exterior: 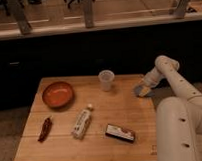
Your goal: Place the white sponge in the ceramic cup
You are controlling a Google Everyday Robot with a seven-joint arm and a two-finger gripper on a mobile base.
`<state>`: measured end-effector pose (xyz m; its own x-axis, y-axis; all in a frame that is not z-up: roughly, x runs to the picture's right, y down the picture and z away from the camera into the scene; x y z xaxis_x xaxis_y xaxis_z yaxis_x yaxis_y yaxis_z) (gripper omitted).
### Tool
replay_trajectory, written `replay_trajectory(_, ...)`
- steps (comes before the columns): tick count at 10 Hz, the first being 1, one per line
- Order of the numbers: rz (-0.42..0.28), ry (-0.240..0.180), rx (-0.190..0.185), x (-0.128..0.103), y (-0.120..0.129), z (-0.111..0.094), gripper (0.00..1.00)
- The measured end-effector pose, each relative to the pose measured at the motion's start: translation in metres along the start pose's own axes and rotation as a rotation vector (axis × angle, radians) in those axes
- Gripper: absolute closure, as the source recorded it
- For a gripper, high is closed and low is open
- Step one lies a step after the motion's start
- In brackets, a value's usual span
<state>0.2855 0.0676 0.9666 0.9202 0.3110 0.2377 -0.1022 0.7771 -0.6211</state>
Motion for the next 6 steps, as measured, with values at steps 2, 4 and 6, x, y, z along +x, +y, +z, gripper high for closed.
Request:
replay_trajectory(2, -0.005, -0.013, 0.004, -0.002, 0.001, -0.004, 1.0)
replay_trajectory(4, -0.011, -0.028, 0.008, -0.005, 0.001, -0.008, 1.0)
replay_trajectory(6, -0.028, -0.049, 0.012, -0.013, 0.001, -0.015, 1.0)
